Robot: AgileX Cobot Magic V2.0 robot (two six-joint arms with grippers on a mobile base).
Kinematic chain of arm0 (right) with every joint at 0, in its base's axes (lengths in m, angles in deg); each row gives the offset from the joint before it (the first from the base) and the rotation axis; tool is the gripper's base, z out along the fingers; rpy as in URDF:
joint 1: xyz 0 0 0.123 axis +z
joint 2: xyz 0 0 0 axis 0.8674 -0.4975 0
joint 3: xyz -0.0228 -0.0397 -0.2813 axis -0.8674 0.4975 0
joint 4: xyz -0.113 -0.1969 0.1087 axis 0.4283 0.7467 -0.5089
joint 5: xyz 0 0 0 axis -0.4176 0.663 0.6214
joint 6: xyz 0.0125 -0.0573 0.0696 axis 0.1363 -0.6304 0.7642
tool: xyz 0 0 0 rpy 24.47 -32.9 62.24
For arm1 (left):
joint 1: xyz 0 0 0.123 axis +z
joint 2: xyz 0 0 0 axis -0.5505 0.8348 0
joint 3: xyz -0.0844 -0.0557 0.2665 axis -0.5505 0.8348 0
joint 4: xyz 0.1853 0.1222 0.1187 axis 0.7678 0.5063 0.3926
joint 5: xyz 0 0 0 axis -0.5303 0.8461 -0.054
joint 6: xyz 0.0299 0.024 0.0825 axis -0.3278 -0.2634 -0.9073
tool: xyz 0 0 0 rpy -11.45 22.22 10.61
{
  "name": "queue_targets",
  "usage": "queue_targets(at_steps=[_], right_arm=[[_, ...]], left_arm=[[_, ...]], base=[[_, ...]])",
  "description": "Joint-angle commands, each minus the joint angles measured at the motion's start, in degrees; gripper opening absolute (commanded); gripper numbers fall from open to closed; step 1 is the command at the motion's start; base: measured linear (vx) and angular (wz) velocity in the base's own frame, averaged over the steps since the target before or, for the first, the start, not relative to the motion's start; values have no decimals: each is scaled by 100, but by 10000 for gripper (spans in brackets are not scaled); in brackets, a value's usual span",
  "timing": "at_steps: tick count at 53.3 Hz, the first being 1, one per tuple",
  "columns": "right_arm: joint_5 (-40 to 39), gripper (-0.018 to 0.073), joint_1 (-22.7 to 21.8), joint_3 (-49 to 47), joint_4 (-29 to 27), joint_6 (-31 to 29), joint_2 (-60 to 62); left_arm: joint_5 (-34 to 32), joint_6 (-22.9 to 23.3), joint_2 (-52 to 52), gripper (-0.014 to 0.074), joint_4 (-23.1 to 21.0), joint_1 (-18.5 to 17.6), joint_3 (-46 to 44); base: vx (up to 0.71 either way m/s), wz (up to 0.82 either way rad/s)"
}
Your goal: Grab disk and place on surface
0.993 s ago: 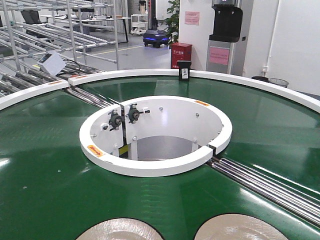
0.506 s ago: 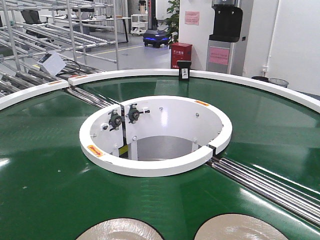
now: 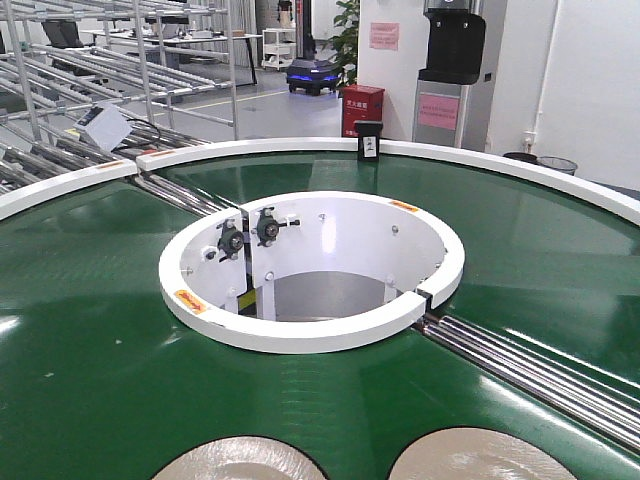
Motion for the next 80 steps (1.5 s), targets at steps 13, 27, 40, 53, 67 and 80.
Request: queue_targets(at_steps=[13, 27, 40, 53, 67, 80], right_arm=[[591, 3, -27, -1672, 187, 30, -2179], [535, 134, -27, -1672, 155, 43, -3262], [535, 412, -27, -1672, 155, 43, -3449], [520, 584, -27, -1672, 187, 43, -3449], [520, 585, -27, -1672, 187, 38, -3449], [539, 585, -27, -1672, 187, 38, -3449]], left_arm=[[162, -194, 2459, 94, 22, -9, -1444], [192, 170, 4250, 341, 16, -9, -1451], [109, 216, 5516, 613, -617, -14, -1451], [1228, -1402, 6649, 514, -2529, -133, -2162], [2800, -4144, 8005, 430, -4600, 8, -3212], [3353, -4711, 8819, 433, -4935, 21, -3470]], base=[[0, 0], [0, 0], [0, 0], [0, 0], [0, 0], [0, 0]])
